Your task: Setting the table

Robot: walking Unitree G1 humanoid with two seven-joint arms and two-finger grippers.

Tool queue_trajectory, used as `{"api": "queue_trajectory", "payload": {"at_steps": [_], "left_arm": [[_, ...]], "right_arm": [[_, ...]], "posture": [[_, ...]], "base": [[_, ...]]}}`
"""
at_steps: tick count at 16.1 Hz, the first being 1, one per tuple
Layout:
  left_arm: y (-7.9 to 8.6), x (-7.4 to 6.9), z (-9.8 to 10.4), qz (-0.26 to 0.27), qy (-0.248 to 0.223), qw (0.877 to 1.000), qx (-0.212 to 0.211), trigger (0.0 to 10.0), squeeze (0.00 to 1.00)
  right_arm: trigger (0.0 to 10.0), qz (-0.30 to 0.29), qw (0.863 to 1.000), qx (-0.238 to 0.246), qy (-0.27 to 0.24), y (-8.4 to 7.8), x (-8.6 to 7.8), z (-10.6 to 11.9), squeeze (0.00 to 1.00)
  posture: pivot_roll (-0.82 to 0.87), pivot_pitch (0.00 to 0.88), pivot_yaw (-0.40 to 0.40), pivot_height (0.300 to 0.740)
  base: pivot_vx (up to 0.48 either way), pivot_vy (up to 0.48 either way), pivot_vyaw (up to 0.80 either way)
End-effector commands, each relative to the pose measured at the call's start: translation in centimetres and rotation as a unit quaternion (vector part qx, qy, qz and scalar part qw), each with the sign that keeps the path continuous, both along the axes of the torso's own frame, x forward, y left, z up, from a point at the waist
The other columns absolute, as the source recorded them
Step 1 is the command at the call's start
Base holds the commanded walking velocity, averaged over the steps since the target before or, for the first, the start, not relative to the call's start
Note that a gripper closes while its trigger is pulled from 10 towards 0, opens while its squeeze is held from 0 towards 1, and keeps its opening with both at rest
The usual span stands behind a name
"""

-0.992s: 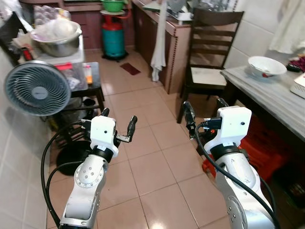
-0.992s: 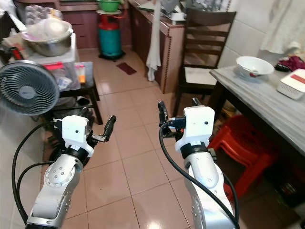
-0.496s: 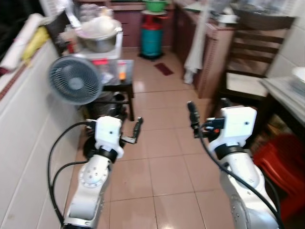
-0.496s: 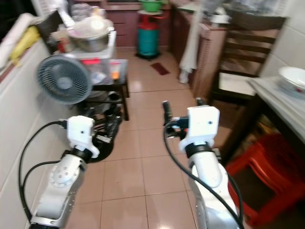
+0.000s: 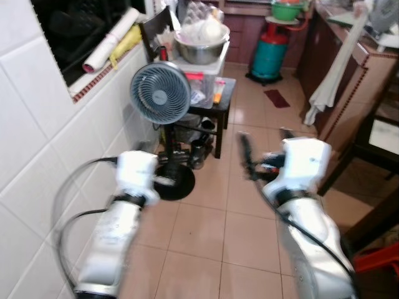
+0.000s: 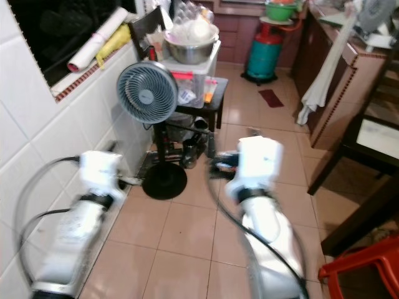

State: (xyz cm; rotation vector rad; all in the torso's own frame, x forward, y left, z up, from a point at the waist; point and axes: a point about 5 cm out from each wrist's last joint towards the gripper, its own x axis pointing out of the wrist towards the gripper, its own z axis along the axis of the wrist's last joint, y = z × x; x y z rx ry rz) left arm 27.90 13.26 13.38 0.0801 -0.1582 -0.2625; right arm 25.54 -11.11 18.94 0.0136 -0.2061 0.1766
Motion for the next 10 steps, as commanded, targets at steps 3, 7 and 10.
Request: {"api": "queue_trajectory", "payload": {"at_steps": [3, 7, 10], "left_arm": [[-1.0, -0.1, 0.2, -0.017, -0.002, 1.000, -0.009, 10.0, 0.00], [-0.8, -0.1, -0.2, -0.019, 0.004, 1.000, -0.005, 10.0, 0.00], [-0.3, 0.0, -1.0, -0.011, 0.024, 1.000, -0.005, 10.0, 0.00]], "right_arm": [[10.0, -0.012, 1.000, -0.001, -0.004, -0.7, -0.1, 0.2, 0.00], [10.0, -0.014, 1.000, 0.001, -0.001, -0.7, 0.0, -0.2, 0.00], [10.0, -0.016, 1.000, 0.000, 0.011, -0.7, 0.2, -0.7, 0.00]], "posture": [[0.00, 0.000, -0.039, 0.740], [0.00, 0.000, -0.034, 0.740], [0.00, 0.000, -0.034, 0.740]], "base": [[0.000, 0.000, 0.00], [0.000, 0.000, 0.00], [0.000, 0.000, 0.00]]}}
